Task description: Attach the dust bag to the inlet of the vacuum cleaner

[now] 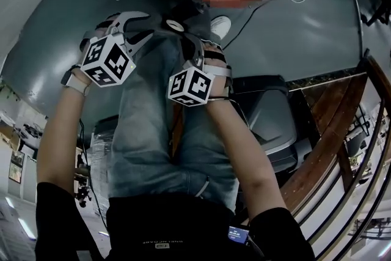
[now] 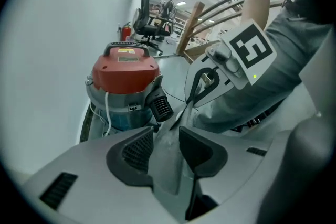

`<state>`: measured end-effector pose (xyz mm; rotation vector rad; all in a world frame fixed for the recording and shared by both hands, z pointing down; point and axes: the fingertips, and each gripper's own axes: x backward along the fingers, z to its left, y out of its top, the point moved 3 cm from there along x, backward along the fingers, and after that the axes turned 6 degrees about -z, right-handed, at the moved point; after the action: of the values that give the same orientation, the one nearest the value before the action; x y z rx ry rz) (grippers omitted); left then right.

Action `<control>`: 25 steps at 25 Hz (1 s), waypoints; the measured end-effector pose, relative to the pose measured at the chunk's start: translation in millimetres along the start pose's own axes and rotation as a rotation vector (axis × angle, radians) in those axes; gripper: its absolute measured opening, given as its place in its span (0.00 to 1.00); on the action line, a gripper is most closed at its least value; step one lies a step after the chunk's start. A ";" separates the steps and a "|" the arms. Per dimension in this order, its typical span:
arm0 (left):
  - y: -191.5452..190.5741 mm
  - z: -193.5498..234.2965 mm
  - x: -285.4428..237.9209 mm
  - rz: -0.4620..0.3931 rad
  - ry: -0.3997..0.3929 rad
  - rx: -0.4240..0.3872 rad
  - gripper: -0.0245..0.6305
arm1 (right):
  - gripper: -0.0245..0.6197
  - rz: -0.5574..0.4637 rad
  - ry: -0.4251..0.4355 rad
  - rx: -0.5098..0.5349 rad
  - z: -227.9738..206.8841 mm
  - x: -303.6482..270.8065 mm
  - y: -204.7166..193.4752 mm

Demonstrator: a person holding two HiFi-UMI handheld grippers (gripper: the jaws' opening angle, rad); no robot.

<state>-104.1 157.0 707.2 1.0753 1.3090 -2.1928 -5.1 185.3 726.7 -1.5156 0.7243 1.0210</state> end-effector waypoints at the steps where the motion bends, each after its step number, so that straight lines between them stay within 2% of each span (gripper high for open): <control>1: -0.6 -0.6 -4.3 0.013 -0.008 -0.024 0.26 | 0.11 -0.003 0.004 0.008 1.0 0.3 1.1; 8: -11.7 -7.9 -18.1 0.054 -0.053 -0.076 0.26 | 0.11 -0.011 0.031 0.074 10.1 -1.6 3.9; 13: -14.9 -13.3 -23.5 0.098 -0.077 -0.179 0.26 | 0.11 -0.014 0.053 0.088 11.1 -1.6 7.9; 16: -15.9 -13.8 -26.8 0.107 -0.088 -0.215 0.26 | 0.11 -0.014 0.060 0.096 12.8 -3.8 11.5; 25: -20.4 -1.6 -47.3 0.124 -0.078 -0.312 0.15 | 0.11 -0.006 0.032 0.005 5.4 -20.6 8.1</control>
<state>-86.1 165.4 754.8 0.9146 1.4486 -1.8450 -22.4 187.2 741.4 -1.5318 0.7445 0.9916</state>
